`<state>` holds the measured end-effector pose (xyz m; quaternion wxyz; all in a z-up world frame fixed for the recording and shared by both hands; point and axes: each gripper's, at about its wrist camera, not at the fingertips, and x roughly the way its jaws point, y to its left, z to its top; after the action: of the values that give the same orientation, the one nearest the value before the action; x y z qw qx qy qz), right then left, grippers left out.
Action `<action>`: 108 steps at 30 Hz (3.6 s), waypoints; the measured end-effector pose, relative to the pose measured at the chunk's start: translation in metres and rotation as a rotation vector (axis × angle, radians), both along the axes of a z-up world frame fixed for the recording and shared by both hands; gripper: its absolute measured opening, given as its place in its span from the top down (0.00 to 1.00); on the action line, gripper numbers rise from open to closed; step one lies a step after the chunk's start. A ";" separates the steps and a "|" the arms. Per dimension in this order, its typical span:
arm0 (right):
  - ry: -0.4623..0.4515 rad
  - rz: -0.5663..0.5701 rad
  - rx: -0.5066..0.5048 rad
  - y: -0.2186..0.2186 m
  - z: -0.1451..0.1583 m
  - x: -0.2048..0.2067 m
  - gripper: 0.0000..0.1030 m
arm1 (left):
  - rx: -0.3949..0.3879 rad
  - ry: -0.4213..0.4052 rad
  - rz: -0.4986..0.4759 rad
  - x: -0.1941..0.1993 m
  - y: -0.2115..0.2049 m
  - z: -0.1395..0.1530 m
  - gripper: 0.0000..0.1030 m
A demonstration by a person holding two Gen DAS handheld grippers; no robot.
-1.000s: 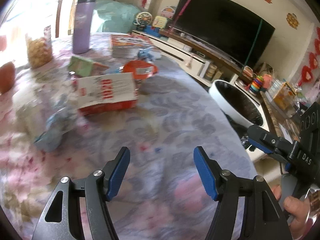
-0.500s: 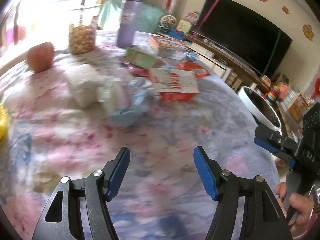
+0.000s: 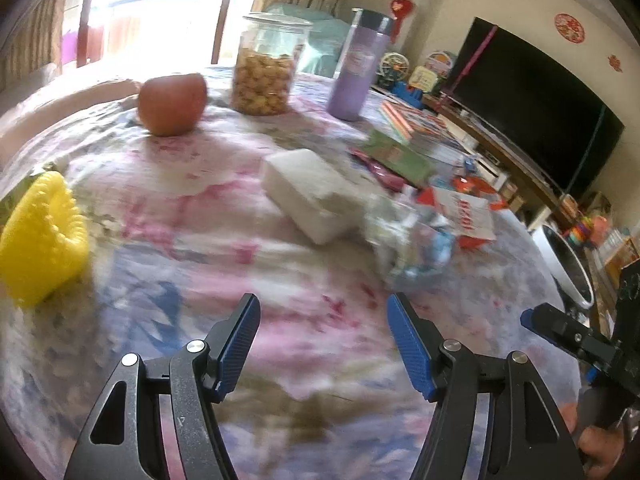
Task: Collect trash
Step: 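Move both open tools back to the table toward the remaining trash, then grasp the crumpled foil wrapper with the right tool while the left tool grasps the white foam block, then carry the foil wrapper and foam block with both tools over the bin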
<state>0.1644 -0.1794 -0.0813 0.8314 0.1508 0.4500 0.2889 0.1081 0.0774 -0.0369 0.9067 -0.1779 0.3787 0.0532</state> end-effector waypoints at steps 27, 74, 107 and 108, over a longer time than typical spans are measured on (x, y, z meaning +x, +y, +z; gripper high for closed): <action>0.106 0.062 0.126 0.042 -0.022 0.041 0.75 | -0.039 0.009 -0.009 0.089 0.016 -0.018 0.36; -0.067 -0.314 0.079 -0.172 0.029 -0.009 0.77 | 0.021 -0.004 -0.520 0.104 -0.196 0.000 0.51; -0.133 -0.510 0.028 -0.270 0.046 0.024 0.77 | 0.053 -0.051 -0.680 0.198 -0.299 0.012 0.50; -0.130 -0.513 0.025 -0.272 0.045 0.026 0.77 | 0.053 -0.051 -0.679 0.201 -0.301 0.012 0.50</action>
<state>0.1905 -0.4511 -0.0360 0.9028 0.2512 0.3391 0.0832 0.3089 -0.2239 -0.0247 0.8861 -0.0193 0.3921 -0.2465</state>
